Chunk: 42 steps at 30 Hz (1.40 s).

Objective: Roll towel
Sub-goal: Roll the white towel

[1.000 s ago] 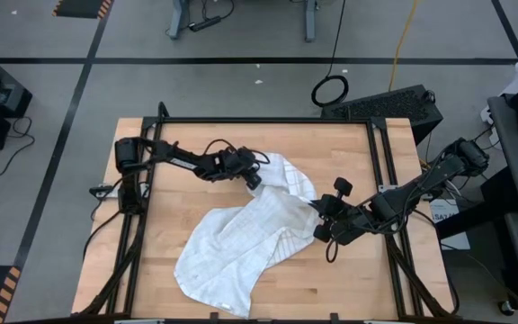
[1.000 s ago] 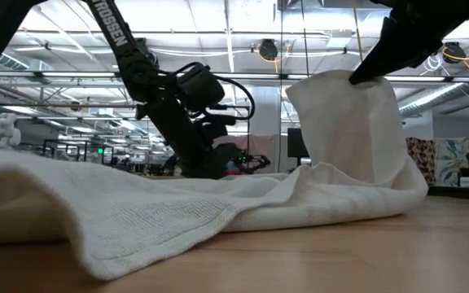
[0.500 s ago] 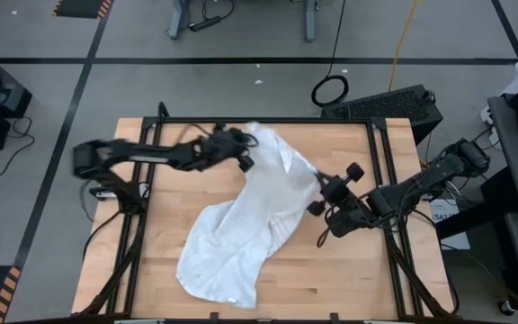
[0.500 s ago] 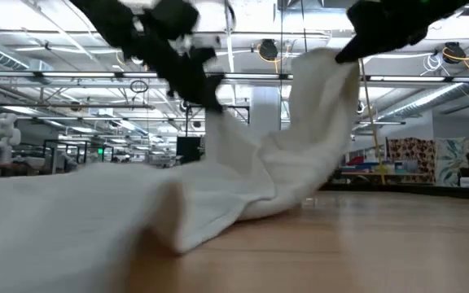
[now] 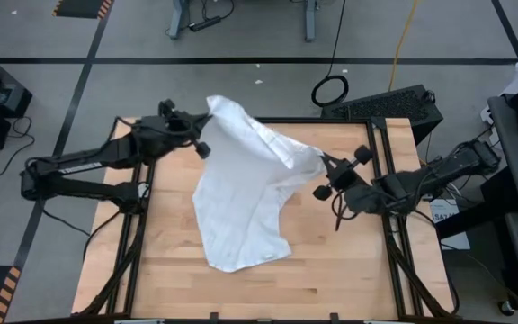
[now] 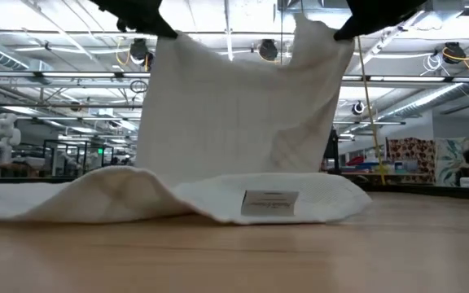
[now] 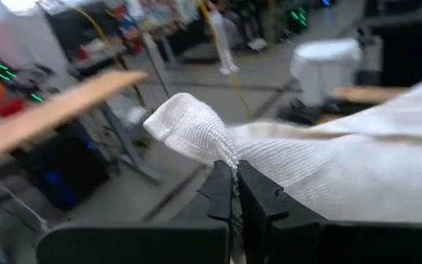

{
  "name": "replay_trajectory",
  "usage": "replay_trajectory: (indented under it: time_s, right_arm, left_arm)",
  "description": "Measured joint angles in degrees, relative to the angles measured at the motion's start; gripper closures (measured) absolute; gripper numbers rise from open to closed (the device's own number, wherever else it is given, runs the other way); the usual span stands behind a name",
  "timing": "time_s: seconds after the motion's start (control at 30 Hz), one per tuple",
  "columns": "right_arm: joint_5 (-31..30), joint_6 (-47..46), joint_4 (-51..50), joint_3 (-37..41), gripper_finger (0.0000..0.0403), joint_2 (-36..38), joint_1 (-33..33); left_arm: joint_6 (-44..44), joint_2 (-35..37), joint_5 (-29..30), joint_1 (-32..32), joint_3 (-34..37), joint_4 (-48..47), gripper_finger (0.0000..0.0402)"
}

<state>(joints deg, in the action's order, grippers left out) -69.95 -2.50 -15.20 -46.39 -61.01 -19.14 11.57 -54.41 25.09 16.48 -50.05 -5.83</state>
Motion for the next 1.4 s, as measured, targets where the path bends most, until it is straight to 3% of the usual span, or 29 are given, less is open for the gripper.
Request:
replay_trajectory:
  time_s: [0.3, 0.57, 0.67, 0.8, 0.87, 0.93, 1.17, 1.3, 1.4]
  right_arm:
    - [20.15, -8.16, 0.21, 0.00, 0.0399, -1.80, 2.94]
    - [20.47, -10.77, 0.99, 0.00, 0.0399, -8.91, 5.48]
    - [19.84, -11.74, 3.85, 0.00, 0.0399, -13.42, 7.53]
    - [9.36, -10.70, 7.31, 0.00, 0.0399, -18.45, 11.48]
    - [3.15, -10.10, 6.72, 0.00, 0.0399, -19.91, 14.11]
    - [1.53, -10.50, 6.53, 0.00, 0.0397, -20.51, 16.74]
    - [12.55, -19.03, 2.38, 0.00, 0.0334, -17.96, 19.83]
    - [17.27, -21.25, -3.54, 0.00, 0.0286, -14.01, 20.26]
    - [24.49, -23.37, -8.93, 0.00, 0.0261, -10.94, 20.22]
  left_arm:
    - [-7.18, -0.35, -0.87, -2.52, 7.48, -1.86, 0.0394]
    - [-12.44, -1.58, 5.09, -2.11, 14.59, -0.97, 0.0395]
    - [-12.35, -3.08, 9.93, -2.07, 15.85, 1.87, 0.0395]
    - [-7.91, -5.98, 13.33, -0.03, 15.96, 13.04, 0.0395]
    - [-5.66, -8.15, 11.66, 1.51, 15.95, 19.64, 0.0395]
    - [-4.10, -10.31, 9.84, 3.19, 15.95, 23.48, 0.0395]
    - [-4.45, -17.67, 10.22, 9.71, 15.94, 25.23, 0.0395]
    - [-5.28, -20.77, 4.95, 12.88, 15.96, 27.27, 0.0395]
    - [-5.30, -22.21, 2.66, 13.61, 15.96, 27.87, 0.0395]
